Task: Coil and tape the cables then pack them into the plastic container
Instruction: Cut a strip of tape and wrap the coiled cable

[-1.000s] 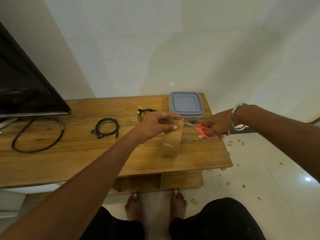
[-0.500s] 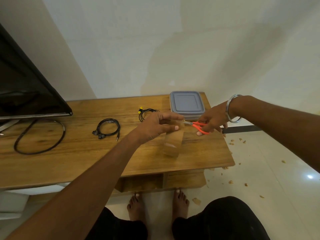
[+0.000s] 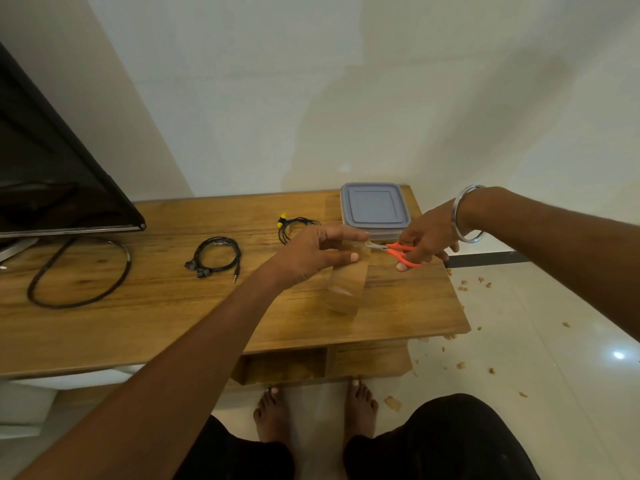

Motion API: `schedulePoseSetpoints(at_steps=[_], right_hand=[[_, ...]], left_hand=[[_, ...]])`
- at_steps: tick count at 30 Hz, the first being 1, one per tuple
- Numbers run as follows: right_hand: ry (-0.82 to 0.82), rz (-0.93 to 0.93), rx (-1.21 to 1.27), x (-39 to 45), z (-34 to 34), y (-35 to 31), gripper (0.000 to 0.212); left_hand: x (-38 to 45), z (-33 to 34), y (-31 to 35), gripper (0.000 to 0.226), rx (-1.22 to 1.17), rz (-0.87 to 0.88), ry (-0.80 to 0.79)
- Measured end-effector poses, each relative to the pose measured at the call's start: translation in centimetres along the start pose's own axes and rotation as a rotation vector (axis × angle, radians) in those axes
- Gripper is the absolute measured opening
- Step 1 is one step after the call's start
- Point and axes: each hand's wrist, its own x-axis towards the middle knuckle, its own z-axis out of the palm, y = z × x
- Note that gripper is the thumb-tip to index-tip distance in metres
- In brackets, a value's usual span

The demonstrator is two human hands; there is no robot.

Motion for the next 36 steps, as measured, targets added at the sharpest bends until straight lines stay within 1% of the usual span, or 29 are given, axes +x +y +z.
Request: schedulePoseSetpoints(at_steps=[5, 10, 13, 19, 21, 25, 28, 36], right_hand=[[0.011, -0.012, -0.036, 0.3, -0.1, 0.1, 0.043], [0.042, -0.023, -0.035, 0.4, -0.1, 0.4, 0.051], [0.06, -0.042, -0.038, 0.4, -0.1, 0.7, 0.052], [0.128, -0.084, -0.055, 0.7, 0.0, 1.1, 0.041], [0.13, -0.087, -0.042, 0.8, 0.2, 1.1, 0.043], [0.122, -0.079, -0.017, 1.1, 0.5, 1.1, 0.054], [0.132, -0.085, -0.009, 1.5, 0.6, 1.1, 0.058], [0.169, -0.122, 0.015, 1.7, 0.5, 1.0, 0.053]], left_hand=[[0.0, 0.1, 0.1, 0.039, 0.008, -0.007, -0.004], [0.0, 0.1, 0.1, 0.039, 0.01, -0.016, -0.005], [0.0, 0.1, 0.1, 0.039, 0.009, -0.01, -0.006], [0.0, 0.1, 0.0, 0.038, -0.009, -0.013, -0.004], [0.0, 0.1, 0.0, 0.038, -0.016, -0.008, -0.002], [0.0, 0.1, -0.1, 0.039, -0.016, -0.009, -0.002], [0.1, 0.1, -0.3, 0.039, -0.029, -0.013, -0.002], [0.1, 0.2, -0.3, 0.039, -0.063, -0.029, 0.001]])
